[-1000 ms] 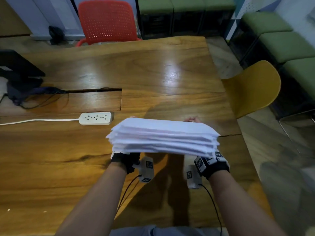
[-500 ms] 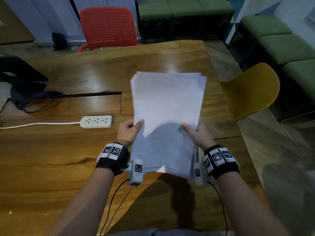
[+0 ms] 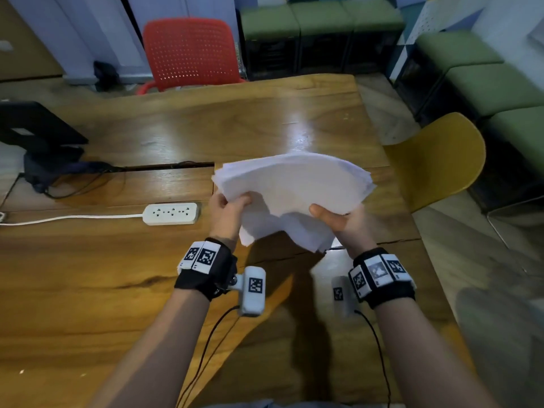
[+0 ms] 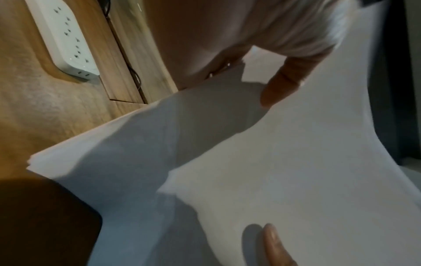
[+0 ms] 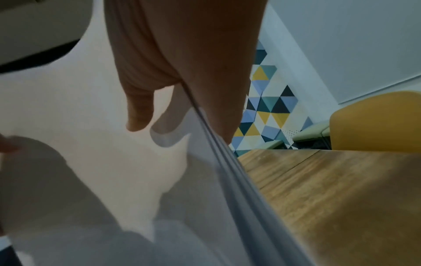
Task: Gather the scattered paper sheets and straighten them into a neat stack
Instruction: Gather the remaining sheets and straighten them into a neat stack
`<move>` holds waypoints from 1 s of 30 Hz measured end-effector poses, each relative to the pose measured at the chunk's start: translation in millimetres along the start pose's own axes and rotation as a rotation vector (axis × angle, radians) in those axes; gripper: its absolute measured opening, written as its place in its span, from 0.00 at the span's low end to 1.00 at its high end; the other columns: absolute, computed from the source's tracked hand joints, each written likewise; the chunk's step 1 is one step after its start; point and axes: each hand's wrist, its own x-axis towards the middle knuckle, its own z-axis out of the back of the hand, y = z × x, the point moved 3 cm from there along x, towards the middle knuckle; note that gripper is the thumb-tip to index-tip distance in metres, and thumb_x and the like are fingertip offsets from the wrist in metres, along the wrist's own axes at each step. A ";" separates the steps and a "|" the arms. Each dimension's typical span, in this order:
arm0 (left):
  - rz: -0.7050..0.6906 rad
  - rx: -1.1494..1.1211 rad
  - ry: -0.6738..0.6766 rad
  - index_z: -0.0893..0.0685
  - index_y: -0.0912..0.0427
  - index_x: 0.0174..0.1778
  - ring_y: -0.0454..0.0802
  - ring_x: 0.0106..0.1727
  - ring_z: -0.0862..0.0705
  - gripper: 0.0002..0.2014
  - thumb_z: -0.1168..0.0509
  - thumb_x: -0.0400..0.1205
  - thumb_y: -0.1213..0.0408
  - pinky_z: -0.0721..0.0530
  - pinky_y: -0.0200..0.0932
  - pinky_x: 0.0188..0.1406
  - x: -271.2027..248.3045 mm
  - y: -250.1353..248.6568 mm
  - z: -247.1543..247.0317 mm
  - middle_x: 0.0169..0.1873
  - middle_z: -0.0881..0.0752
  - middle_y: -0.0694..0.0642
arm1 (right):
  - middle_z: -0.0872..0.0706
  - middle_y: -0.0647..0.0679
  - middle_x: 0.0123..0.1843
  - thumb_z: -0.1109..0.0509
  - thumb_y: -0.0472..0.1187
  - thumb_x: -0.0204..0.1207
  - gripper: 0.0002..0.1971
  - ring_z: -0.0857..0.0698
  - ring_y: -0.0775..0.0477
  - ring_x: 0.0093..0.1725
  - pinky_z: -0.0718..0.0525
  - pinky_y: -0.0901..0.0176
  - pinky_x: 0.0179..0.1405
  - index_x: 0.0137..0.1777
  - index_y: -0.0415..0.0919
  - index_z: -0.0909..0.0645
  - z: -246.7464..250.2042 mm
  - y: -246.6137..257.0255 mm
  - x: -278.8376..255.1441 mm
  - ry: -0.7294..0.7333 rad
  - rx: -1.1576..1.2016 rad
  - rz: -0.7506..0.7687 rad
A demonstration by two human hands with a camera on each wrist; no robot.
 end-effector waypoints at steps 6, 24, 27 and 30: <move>-0.185 -0.019 -0.078 0.20 0.73 0.47 0.32 0.28 0.20 0.20 0.40 0.59 0.73 0.22 0.29 0.27 9.1 -13.4 1.6 0.33 0.20 0.54 | 0.11 0.53 0.48 0.22 0.31 0.70 0.15 0.11 0.56 0.49 0.13 0.59 0.52 0.48 0.53 0.17 -1.3 18.4 9.1 -0.013 0.040 0.062; -0.036 0.484 0.153 0.14 0.61 0.47 0.35 0.38 0.13 0.10 0.24 0.72 0.71 0.17 0.31 0.36 25.1 27.5 32.6 0.41 0.11 0.54 | 0.11 0.47 0.50 0.28 0.32 0.76 0.15 0.10 0.57 0.47 0.14 0.65 0.44 0.62 0.33 0.19 12.7 35.6 8.9 -0.028 0.181 0.004; -0.124 0.680 0.045 0.12 0.63 0.44 0.45 0.37 0.15 0.05 0.25 0.74 0.70 0.21 0.37 0.40 24.5 19.7 43.1 0.34 0.14 0.52 | 0.12 0.47 0.50 0.24 0.29 0.71 0.20 0.12 0.60 0.44 0.15 0.70 0.39 0.63 0.32 0.19 31.1 44.2 13.7 -0.095 -0.011 0.094; -0.232 0.781 0.089 0.11 0.57 0.47 0.44 0.41 0.12 0.11 0.30 0.74 0.75 0.20 0.36 0.43 24.5 9.7 47.7 0.38 0.10 0.52 | 0.11 0.49 0.49 0.21 0.31 0.67 0.24 0.11 0.57 0.46 0.12 0.65 0.42 0.64 0.42 0.19 40.6 59.4 22.5 0.011 -0.322 0.173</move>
